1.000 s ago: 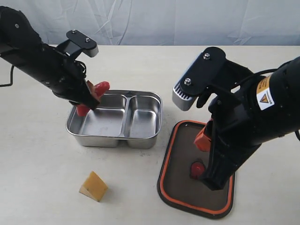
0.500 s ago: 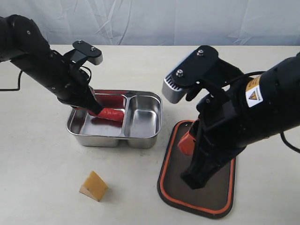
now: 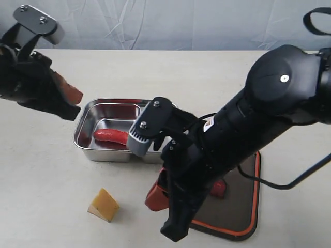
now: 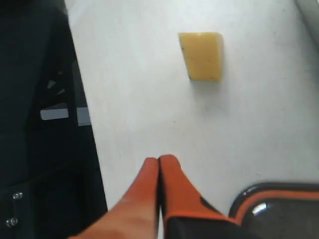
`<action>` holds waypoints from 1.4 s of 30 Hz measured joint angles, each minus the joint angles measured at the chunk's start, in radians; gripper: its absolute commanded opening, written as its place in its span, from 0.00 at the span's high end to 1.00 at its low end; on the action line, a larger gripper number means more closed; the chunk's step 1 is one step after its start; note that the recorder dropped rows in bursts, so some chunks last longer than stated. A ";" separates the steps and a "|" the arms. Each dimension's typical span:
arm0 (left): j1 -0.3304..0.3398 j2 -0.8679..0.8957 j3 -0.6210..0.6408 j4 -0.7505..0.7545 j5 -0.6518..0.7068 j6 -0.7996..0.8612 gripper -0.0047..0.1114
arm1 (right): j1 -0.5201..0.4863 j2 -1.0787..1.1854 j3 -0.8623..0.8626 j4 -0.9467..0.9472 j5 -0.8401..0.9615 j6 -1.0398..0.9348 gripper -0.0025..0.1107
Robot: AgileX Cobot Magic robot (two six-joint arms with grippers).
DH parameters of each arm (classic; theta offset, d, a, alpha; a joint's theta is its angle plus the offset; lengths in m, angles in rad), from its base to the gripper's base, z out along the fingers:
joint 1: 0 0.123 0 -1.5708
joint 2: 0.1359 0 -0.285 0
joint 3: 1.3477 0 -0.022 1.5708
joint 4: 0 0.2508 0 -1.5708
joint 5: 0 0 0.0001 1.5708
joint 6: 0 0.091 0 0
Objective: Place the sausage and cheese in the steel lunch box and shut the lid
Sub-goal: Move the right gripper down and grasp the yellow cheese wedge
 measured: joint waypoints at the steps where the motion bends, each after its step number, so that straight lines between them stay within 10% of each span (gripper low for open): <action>1: 0.000 -0.047 0.026 0.000 0.000 -0.002 0.96 | 0.000 0.020 0.000 0.040 0.000 -0.057 0.97; 7: 0.000 -0.230 0.127 0.000 0.020 -0.017 0.96 | 0.000 0.088 0.000 0.207 0.011 -0.279 0.80; 14: 0.000 -0.346 0.197 0.002 0.027 -0.035 0.96 | 0.000 0.123 0.000 0.309 0.005 -0.385 0.06; 42: 0.000 -0.418 0.296 0.158 0.031 -0.216 0.96 | 0.185 0.348 -0.030 0.505 -0.517 -0.394 0.06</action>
